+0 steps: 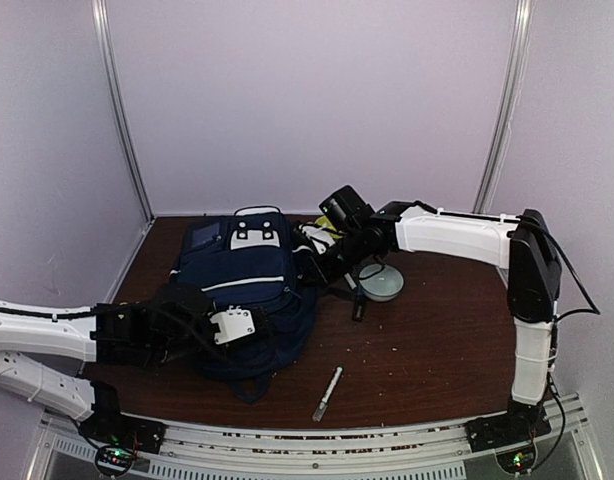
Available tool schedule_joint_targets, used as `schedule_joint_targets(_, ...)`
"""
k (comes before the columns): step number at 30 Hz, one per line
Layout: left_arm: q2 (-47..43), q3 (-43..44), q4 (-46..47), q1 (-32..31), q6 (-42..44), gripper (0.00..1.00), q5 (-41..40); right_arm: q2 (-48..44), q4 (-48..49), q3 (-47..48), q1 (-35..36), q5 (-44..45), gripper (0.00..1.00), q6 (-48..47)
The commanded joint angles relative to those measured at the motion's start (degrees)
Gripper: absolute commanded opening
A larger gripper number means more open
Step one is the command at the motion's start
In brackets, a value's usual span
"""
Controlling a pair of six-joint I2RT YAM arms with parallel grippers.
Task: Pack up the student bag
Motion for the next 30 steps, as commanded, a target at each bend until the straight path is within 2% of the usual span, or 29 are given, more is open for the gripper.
schedule_joint_targets(1, -3.9, -1.7, -10.0, -1.9, -0.7, 0.0, 4.4, 3.9, -2.8, 7.4, -10.5, 19.3, 0.0, 0.7)
schedule_joint_targets(6, -3.3, -1.4, -10.1, -2.0, -0.6, 0.0, 6.2, 6.7, -2.2, 12.2, -11.9, 16.5, 0.0, 1.8)
schedule_joint_targets(11, -3.1, -0.8, -10.4, -2.1, -0.2, 0.0, 7.7, 11.1, -2.1, 20.7, -13.1, 18.1, 0.0, 5.2)
schedule_joint_targets(13, -3.8, -0.5, -10.4, -2.3, -0.3, 0.0, 8.3, 12.3, 0.4, 21.3, -14.5, 16.5, 0.0, 7.8)
schedule_joint_targets(17, -7.4, 0.1, -10.2, -3.0, -0.8, 0.0, 10.7, 14.0, 6.4, 20.9, -17.2, 6.3, 0.0, 15.4)
schedule_joint_targets(24, -12.4, -0.5, -11.3, -3.2, -1.9, 0.0, 11.6, 14.2, 9.3, 19.9, -18.1, 7.0, 0.0, 17.6)
schedule_joint_targets(26, -12.5, -1.1, -11.0, -3.2, -2.5, 0.0, 10.7, 14.0, 10.7, 19.1, -18.6, 2.9, 0.0, 19.0)
schedule_joint_targets(30, -10.2, -1.6, -8.4, -3.2, -3.6, 0.0, 10.3, 12.1, 18.5, 12.7, -18.4, -14.8, 0.0, 20.5)
